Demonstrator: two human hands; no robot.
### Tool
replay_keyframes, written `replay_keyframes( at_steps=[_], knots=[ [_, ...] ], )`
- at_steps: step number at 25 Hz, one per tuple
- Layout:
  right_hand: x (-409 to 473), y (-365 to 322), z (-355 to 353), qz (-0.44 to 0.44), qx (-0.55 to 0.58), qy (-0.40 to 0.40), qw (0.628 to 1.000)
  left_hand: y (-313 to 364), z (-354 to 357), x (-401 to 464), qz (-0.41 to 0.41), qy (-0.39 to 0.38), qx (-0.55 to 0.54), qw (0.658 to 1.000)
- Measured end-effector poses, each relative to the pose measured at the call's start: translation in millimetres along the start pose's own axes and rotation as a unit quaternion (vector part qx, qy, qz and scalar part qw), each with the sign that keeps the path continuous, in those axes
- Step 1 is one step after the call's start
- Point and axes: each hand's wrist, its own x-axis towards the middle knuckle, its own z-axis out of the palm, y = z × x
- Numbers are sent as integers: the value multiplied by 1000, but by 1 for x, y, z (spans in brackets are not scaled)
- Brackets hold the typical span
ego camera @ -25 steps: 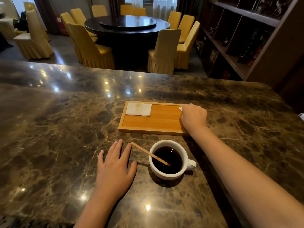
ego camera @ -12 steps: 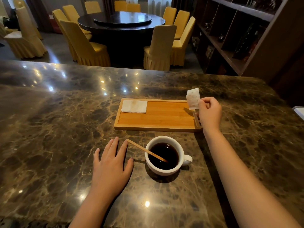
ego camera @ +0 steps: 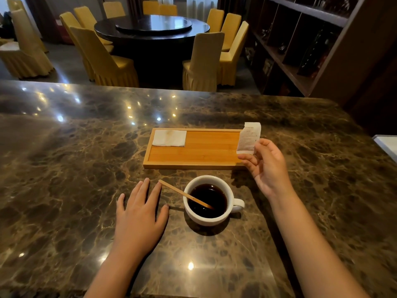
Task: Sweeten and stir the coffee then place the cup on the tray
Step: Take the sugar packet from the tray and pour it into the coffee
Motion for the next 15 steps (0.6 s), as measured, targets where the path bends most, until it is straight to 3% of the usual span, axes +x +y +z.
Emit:
replay_keyframes(
  at_steps=[10,15],
  knots=[
    [-20,3,-11,22,49,-75,996,0,-1,-1,-1,3,-6,1000],
    [-31,3,-14,6,-58,-148,987,0,-1,0,-1,2,-6,1000]
  ],
)
